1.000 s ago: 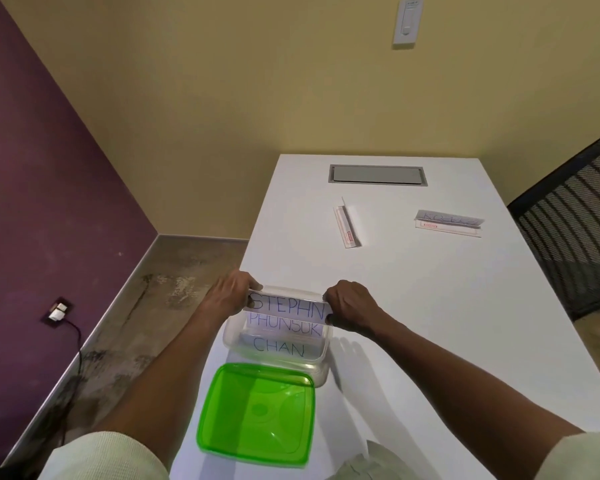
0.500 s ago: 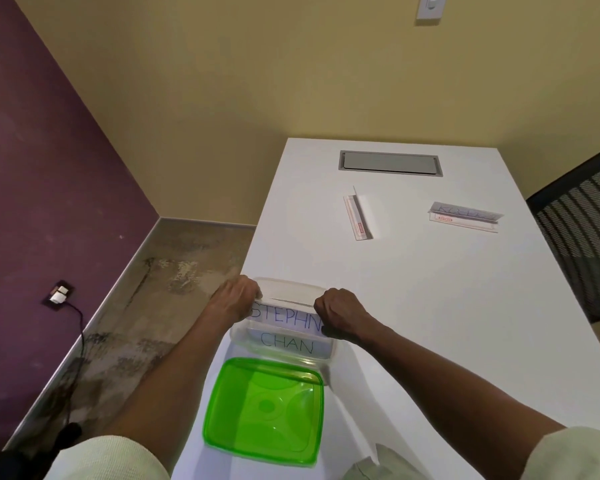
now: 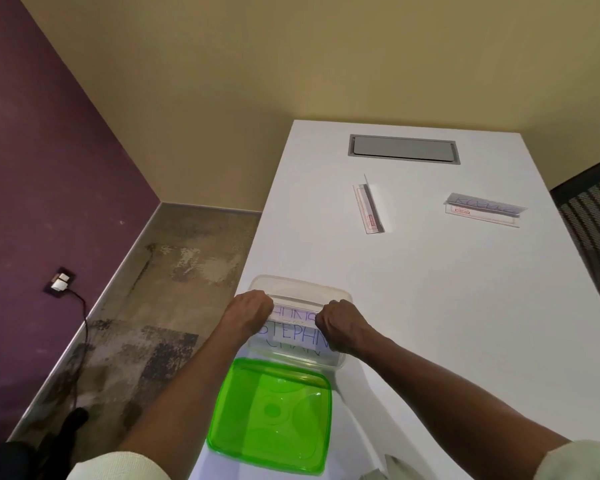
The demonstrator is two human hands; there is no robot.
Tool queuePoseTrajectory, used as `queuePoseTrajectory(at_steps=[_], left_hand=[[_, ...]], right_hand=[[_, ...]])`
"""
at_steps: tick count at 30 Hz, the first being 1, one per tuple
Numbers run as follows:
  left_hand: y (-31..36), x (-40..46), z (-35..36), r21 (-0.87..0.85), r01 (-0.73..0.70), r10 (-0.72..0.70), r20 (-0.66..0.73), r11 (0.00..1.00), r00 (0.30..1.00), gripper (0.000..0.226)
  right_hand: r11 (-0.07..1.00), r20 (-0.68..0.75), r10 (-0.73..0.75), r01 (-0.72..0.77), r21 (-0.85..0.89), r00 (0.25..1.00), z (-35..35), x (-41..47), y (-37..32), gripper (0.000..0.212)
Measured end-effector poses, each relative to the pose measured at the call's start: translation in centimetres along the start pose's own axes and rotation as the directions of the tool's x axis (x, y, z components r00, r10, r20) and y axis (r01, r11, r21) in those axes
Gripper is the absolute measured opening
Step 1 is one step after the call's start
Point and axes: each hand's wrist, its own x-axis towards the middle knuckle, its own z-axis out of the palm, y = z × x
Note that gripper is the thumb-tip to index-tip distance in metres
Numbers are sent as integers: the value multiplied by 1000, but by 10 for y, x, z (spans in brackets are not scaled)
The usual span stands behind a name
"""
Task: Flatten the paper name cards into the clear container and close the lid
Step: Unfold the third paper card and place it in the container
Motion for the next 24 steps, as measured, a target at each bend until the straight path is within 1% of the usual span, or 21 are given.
queuePoseTrajectory(at_steps=[3, 8, 15, 24], left_hand=[[-1, 4, 6, 20, -6, 6, 6, 1000, 1000, 23], [-1, 9, 16, 40, -30, 29, 24, 999, 999, 20], [3, 11, 19, 28, -39, 38, 25, 999, 999, 23], [7, 5, 26, 57, -41, 40, 10, 998, 999, 24]], right_hand=[[999, -23, -14, 15, 32, 1000, 9, 3, 1, 32], [999, -21, -12, 13, 34, 1000, 14, 6, 2, 34], [999, 15, -3, 2, 36, 1000, 21, 7, 1, 33], [999, -21, -26, 27, 44, 999, 25, 6, -6, 31]])
